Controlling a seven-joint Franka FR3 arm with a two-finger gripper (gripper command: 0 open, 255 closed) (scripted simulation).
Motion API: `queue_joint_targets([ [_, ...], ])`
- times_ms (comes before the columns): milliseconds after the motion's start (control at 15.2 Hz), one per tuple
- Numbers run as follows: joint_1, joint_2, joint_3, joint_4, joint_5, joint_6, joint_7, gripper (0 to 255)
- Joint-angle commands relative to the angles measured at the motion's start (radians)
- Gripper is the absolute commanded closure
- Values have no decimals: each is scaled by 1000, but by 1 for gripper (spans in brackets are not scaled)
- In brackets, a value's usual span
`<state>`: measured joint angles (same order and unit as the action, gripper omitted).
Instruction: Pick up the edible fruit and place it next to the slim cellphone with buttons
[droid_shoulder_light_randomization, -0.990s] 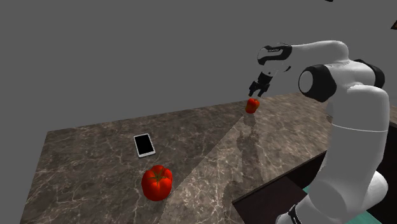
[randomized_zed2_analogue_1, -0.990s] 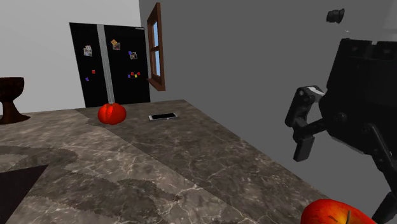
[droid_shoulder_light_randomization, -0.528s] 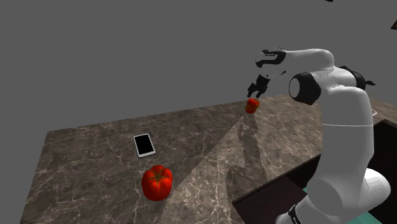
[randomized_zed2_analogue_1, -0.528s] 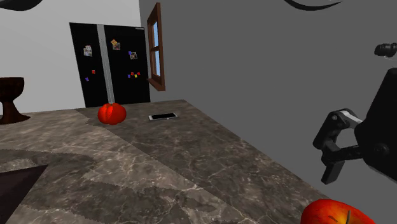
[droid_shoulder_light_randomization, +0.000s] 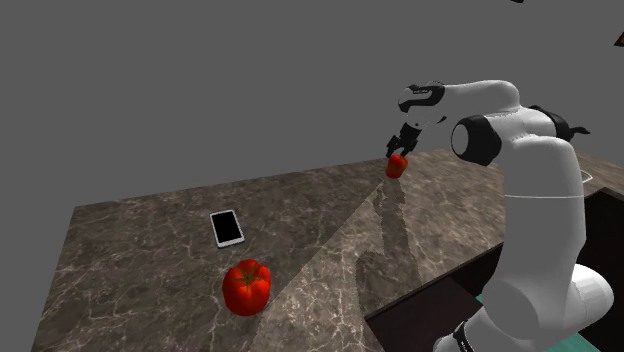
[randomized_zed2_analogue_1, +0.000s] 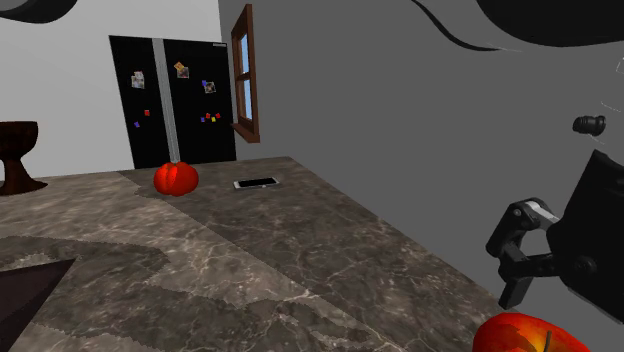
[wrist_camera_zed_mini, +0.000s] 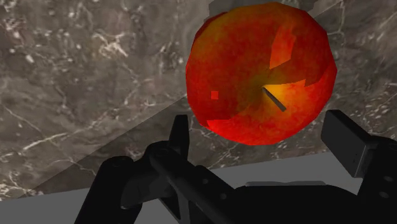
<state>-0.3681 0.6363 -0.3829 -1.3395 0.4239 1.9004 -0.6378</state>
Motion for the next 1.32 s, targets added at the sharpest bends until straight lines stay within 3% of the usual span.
queue_joint_targets([
  [0, 0, 0, 0, 0, 0, 1, 0, 0],
  [132, 0, 0, 0, 0, 0, 0, 0, 0],
  [198, 0, 0, 0, 0, 0, 0, 0, 255],
  [792, 0, 0, 0, 0, 0, 1, 0, 255],
  [1254, -5, -20, -7, 61, -13, -77, 21, 255],
])
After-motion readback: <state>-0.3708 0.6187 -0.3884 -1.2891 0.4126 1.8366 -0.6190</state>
